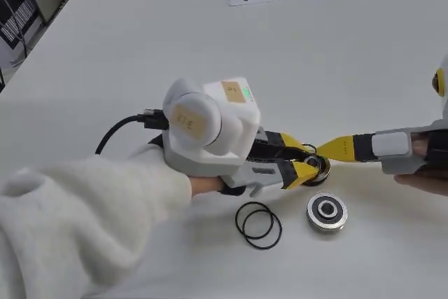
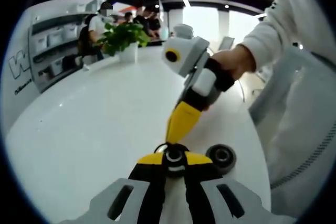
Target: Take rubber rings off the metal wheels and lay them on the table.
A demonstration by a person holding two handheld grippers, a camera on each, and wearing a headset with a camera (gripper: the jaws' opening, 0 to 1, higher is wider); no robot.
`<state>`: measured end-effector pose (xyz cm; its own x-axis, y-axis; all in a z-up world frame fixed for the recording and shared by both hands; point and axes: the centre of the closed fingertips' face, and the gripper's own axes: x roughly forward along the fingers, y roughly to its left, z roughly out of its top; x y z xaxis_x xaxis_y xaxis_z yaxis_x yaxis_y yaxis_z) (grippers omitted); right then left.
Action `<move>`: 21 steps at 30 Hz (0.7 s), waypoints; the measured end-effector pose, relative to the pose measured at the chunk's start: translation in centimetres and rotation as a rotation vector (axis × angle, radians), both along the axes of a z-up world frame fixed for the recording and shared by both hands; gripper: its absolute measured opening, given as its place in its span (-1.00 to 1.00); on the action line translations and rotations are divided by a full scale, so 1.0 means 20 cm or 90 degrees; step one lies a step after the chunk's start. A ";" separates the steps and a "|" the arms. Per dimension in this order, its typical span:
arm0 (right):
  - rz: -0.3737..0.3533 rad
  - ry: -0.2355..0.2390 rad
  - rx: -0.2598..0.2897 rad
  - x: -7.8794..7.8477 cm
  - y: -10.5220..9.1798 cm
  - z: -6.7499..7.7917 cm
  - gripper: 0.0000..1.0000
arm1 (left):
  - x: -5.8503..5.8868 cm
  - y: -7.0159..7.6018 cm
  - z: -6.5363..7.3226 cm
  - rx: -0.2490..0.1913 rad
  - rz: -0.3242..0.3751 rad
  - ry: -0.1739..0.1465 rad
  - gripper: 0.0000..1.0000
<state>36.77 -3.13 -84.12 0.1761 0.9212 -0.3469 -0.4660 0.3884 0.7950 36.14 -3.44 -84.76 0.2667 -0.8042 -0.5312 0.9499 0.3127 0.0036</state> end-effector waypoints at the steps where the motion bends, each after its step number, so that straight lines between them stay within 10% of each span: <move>1: -0.002 0.000 -0.004 0.00 -0.01 0.00 -1.00 | 0.00 0.00 0.00 0.001 0.000 0.000 -0.74; 14: -0.010 -0.029 -0.008 0.01 -0.05 0.08 -1.00 | -0.04 -0.02 0.16 -0.009 -0.009 -0.008 -0.47; 21: -0.015 -0.049 -0.015 -0.01 -0.08 0.15 -1.00 | -0.07 0.01 0.30 -0.007 -0.029 -0.046 -0.27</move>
